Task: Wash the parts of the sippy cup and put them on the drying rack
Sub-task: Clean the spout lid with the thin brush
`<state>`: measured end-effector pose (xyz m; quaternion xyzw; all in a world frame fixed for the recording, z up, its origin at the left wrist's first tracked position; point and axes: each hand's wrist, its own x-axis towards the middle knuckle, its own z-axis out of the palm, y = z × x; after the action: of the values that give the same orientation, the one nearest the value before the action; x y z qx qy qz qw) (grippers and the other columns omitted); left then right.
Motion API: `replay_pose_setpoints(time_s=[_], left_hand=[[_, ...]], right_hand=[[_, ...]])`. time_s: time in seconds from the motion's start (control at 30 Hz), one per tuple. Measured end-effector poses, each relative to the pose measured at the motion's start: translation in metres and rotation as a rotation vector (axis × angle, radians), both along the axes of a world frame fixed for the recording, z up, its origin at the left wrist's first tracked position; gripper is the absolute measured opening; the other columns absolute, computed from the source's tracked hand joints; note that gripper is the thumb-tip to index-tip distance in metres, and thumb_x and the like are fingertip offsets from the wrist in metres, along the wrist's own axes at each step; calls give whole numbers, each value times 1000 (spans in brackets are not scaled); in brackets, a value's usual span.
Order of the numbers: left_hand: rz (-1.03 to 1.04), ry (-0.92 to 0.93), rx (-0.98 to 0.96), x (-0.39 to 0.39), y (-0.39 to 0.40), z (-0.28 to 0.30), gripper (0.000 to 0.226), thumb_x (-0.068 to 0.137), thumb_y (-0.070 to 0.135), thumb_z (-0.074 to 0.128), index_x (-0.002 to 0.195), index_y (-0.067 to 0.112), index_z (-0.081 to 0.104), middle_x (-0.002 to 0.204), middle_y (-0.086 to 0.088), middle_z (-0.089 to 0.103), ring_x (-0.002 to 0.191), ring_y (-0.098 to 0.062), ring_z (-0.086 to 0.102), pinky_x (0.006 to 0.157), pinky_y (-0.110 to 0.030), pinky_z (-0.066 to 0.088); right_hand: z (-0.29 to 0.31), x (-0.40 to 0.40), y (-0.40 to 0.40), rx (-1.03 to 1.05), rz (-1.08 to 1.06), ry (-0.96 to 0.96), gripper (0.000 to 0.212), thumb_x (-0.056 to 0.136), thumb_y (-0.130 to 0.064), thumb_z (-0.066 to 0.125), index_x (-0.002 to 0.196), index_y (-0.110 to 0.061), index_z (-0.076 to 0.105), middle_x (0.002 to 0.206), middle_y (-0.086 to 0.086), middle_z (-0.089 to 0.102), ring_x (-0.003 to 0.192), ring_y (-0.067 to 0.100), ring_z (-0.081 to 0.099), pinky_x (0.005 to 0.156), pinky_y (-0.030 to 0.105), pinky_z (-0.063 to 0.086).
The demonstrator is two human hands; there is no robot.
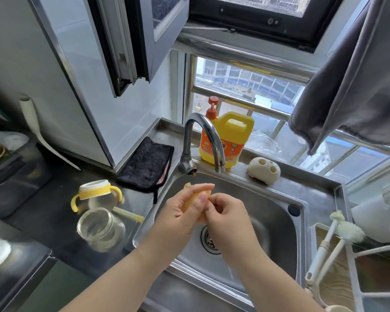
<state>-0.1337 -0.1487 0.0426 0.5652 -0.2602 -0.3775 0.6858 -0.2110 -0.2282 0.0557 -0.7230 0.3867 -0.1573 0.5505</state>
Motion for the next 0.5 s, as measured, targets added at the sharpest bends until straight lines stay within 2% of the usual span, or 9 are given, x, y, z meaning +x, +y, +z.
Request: replay_pose_setpoints(time_s=[0.07,0.13,0.27,0.33,0.4,0.43,0.5], left_hand=[[-4,-64,22,-1,1,-2,22,90,32,56,107,23,68,90,9,71,87,-5,67,72,-18,52],[-17,-130,59,0,3,-7,21,89,37,59,106,32,70,93,11,71,92,-8,67,78,-20,52],[21,-121,45,5,5,-7,18,86,32,61,100,34,72,93,3,67,88,-12,65,77,-25,54],[34,-79,26,8,5,-4,14,87,31,64,98,34,72,91,0,64,83,-15,63,73,-25,54],[38,-120,40,12,6,-4,15,86,36,66,100,37,71,86,9,62,82,-14,62,75,-26,53],[39,-167,58,12,6,-5,19,83,41,66,101,39,70,85,12,62,85,-13,63,79,-27,52],[30,-230,71,11,7,-6,26,77,47,64,103,43,69,90,14,66,93,-11,64,85,-26,52]], right_hand=[[-2,2,3,369,-71,-104,20,93,-8,55,79,0,66,59,5,58,51,14,41,45,22,33],[-5,3,3,485,-62,-133,18,93,-3,51,83,5,63,65,10,54,57,18,39,45,21,30],[-1,-5,0,377,132,-116,18,94,-5,48,92,2,65,56,-6,51,48,6,39,46,17,32],[5,-10,-2,324,262,-113,20,96,-7,49,96,-11,68,60,-8,56,45,3,38,45,15,33],[7,-16,-5,161,348,-67,24,97,-13,51,97,-30,67,60,-8,58,44,2,36,46,16,31],[6,-18,-6,73,336,-50,22,96,-17,52,92,-33,67,57,-8,57,45,3,37,48,16,32],[5,-22,-6,9,232,-57,18,95,-22,54,83,-25,68,51,-7,56,47,7,40,50,19,34]])
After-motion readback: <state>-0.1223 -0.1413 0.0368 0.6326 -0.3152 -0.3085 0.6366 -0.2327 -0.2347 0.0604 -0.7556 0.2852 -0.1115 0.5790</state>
